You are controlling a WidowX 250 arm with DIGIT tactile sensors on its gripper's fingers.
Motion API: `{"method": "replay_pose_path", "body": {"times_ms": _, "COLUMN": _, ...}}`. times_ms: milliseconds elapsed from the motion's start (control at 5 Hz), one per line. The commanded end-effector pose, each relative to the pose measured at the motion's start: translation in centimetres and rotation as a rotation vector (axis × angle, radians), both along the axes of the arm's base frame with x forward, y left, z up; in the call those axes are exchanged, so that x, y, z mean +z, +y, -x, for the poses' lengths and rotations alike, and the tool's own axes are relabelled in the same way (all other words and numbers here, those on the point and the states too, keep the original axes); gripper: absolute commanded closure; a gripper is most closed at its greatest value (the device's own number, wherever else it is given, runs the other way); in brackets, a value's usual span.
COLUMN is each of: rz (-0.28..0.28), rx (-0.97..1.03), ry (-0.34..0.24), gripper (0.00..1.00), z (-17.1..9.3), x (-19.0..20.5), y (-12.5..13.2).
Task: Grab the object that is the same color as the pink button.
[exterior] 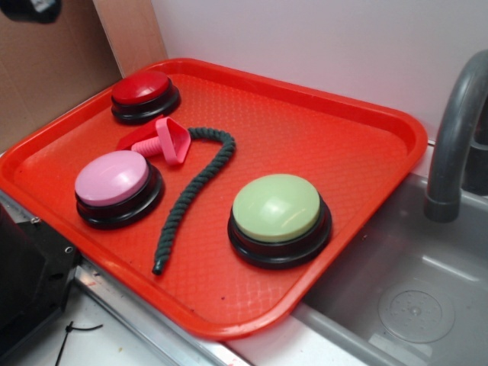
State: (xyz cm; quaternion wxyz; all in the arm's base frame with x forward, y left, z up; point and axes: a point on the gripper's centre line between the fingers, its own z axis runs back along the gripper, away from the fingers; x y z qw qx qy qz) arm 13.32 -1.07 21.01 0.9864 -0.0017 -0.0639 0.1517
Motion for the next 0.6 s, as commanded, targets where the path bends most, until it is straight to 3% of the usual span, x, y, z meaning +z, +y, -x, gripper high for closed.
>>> {"method": "replay_pose_path", "body": {"times_ms": 0, "rz": -0.005, "rx": 0.236, "ry": -0.116, "gripper": 0.00, "z": -2.7, "x": -2.6, "y": 1.2}}
{"method": "replay_pose_path", "body": {"times_ms": 200, "rz": 0.008, "rx": 0.386, "ry": -0.136, "gripper": 0.00, "z": -4.5, "x": -4.9, "y": 2.5}}
{"method": "replay_pose_path", "body": {"times_ms": 400, "rz": -0.023, "rx": 0.450, "ry": -0.110, "gripper": 0.00, "z": -6.2, "x": -7.4, "y": 3.7}}
